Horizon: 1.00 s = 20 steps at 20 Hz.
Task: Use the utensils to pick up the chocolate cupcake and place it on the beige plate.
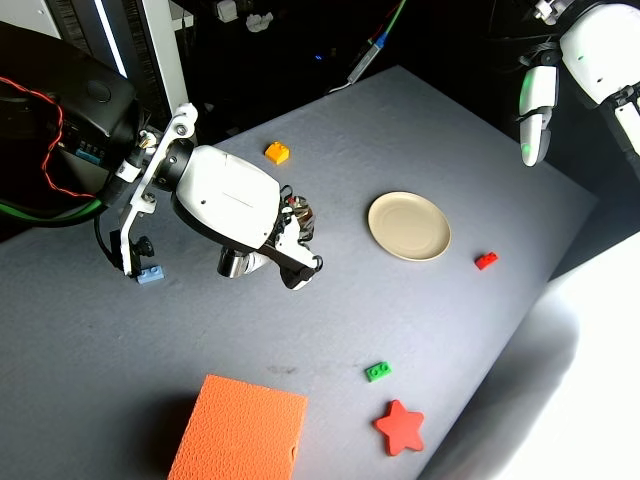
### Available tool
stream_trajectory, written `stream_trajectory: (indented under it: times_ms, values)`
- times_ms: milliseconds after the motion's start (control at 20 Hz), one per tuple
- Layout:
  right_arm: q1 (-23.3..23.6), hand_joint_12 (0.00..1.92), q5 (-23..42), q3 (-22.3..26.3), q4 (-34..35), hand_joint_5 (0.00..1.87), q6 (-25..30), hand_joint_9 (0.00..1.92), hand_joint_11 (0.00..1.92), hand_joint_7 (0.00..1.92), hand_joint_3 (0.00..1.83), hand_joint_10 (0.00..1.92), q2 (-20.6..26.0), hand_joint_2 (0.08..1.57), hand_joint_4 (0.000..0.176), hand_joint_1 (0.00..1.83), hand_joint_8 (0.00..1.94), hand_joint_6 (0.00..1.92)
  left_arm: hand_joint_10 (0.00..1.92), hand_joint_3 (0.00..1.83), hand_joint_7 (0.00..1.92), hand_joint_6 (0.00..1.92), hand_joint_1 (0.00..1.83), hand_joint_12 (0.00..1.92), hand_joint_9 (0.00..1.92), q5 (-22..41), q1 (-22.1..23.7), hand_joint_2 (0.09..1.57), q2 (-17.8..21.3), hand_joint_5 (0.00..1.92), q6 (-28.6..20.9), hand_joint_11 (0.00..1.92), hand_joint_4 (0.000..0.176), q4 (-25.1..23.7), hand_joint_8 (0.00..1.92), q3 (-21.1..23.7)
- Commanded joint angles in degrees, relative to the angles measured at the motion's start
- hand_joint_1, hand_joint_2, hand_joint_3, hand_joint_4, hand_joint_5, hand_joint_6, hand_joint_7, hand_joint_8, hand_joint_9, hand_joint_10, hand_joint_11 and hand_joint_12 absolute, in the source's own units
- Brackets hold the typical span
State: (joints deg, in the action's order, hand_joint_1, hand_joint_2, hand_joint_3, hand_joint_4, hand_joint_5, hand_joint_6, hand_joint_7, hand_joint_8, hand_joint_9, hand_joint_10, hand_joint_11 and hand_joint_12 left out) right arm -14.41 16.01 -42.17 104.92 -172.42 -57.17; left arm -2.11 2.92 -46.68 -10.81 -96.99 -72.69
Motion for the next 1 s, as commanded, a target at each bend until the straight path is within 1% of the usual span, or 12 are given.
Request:
stream_trajectory:
  times_ms: [0, 200, 250, 300, 400, 500, 550, 600, 650, 850, 900, 950]
  values:
    - [1.0, 1.43, -1.6, 0.3, -1.6, 0.72, -0.1, 0.63, 0.08, 0.75, 0.0, 0.23, 0.3, 1.15, 0.0, 1.03, 0.0, 0.0, 0.0, 0.0, 0.1, 0.0, 0.0, 0.16, 0.07, -1.4, 0.5, 1.13, 0.4, 0.11, 0.1, 0.0, 0.0, -0.6, 0.0, -0.1]
    - [1.1, 1.37, -1.8, 0.4, -1.6, 0.78, -0.1, 0.68, 0.15, 0.81, 0.01, 0.25, 0.3, 1.17, 0.0, 1.03, 0.02, 0.02, 0.0, 0.0, 0.09, 0.0, 0.0, 0.1, 0.06, -1.5, 0.5, 1.13, 0.4, 0.11, 0.1, 0.0, 0.0, -0.6, 0.0, -0.1]
    - [1.1, 1.4, -1.9, 0.5, -1.6, 0.8, -0.1, 0.71, 0.18, 0.86, 0.0, 0.26, 0.3, 1.2, 0.0, 1.07, 0.02, 0.99, 0.0, 0.0, 0.07, 0.0, 0.0, 0.08, 0.05, -1.5, 0.5, 1.13, 0.4, 0.1, 0.1, 0.0, 0.0, -0.6, 0.0, -0.1]
    - [1.2, 1.41, -1.9, 0.5, -1.6, 0.75, -0.1, 0.7, 0.16, 0.86, 0.0, 0.28, 0.3, 1.23, 0.0, 1.07, 0.02, 1.27, 0.0, 0.0, 0.07, 0.0, 0.0, 0.08, 0.05, -1.5, 0.5, 1.12, 0.4, 0.1, 0.1, 0.0, 0.0, -0.6, 0.0, -0.1]
    - [1.2, 1.43, -1.9, 0.7, -1.6, 0.75, -0.1, 0.74, 0.2, 0.91, 0.0, 0.31, 0.5, 1.23, 0.0, 1.09, 0.03, 1.31, 0.0, 0.0, 0.09, 0.0, 0.0, 0.11, 0.07, -1.5, 0.5, 1.13, 0.4, 0.1, 0.1, 0.0, 0.0, -0.6, 0.0, -0.1]
    - [1.3, 1.45, -1.9, 0.8, -1.6, 0.74, -0.1, 0.65, 0.17, 0.9, 0.0, 0.49, 0.5, 1.24, 0.0, 1.09, 0.01, 1.33, 0.0, 0.0, 0.1, 0.0, 0.0, 0.15, 0.08, -1.5, 0.5, 1.13, 0.4, 0.12, 0.1, 0.0, 0.0, -0.6, 0.0, -0.1]
    - [1.4, 1.42, -1.9, 0.9, -1.6, 0.86, -0.1, 0.68, 0.25, 0.75, 0.0, 0.55, 0.5, 1.23, 0.0, 1.18, 0.98, 1.3, 0.0, 0.0, 0.07, 0.0, 0.0, 0.08, 0.06, -1.5, 0.5, 1.14, 0.4, 0.09, 0.1, 0.0, 0.0, -0.6, 0.0, -0.1]
    - [1.4, 1.45, -1.9, 0.9, -1.6, 0.86, -0.1, 0.67, 0.25, 0.71, 0.0, 0.66, 0.6, 1.23, 0.0, 1.19, 1.19, 1.33, 0.0, 0.0, 0.05, 0.0, 0.0, 0.04, 0.04, -1.5, 0.5, 1.13, 0.4, 0.07, 0.1, 0.0, 0.0, -0.6, 0.0, -0.1]
    - [1.6, 1.46, -1.8, 0.9, -1.6, 0.87, -0.1, 0.65, 0.26, 0.7, 0.0, 0.75, 0.6, 1.22, 0.0, 1.2, 1.23, 1.33, 0.0, 0.0, 0.06, 0.0, 0.0, 0.03, 0.05, -1.5, 0.5, 1.13, 0.4, 0.08, 0.1, 0.0, 0.0, -0.6, 0.01, -0.1]
    - [2.6, 1.42, -1.0, 0.9, -1.6, 0.91, -0.1, 0.69, 0.32, 0.82, 0.0, 0.96, 0.8, 1.18, 0.0, 1.2, 1.14, 1.23, 0.01, 0.0, 0.07, 0.01, 0.0, 0.05, 0.06, -1.5, 0.5, 1.13, 0.5, 0.09, 0.1, 0.02, 0.0, -0.6, 0.01, 0.0]
    - [2.9, 1.41, -0.7, 0.9, -1.6, 0.86, -0.1, 0.71, 0.35, 0.89, 0.0, 1.32, 0.9, 1.17, 0.0, 1.32, 1.12, 1.19, 0.0, 0.0, 0.06, 0.0, 0.0, 0.05, 0.05, -1.6, 0.5, 1.13, 0.5, 0.09, 0.1, 0.02, 0.0, -0.6, 0.0, 0.0]
    - [3.1, 1.4, -0.6, 0.9, -1.6, 0.83, -0.1, 0.74, 0.39, 0.93, 0.0, 1.37, 0.9, 1.17, 0.0, 1.35, 1.13, 1.16, 0.0, 0.0, 0.06, 0.0, 0.0, 0.05, 0.04, -1.7, 0.5, 1.13, 0.5, 0.09, 0.1, 0.01, 0.0, -0.6, 0.0, 0.0]
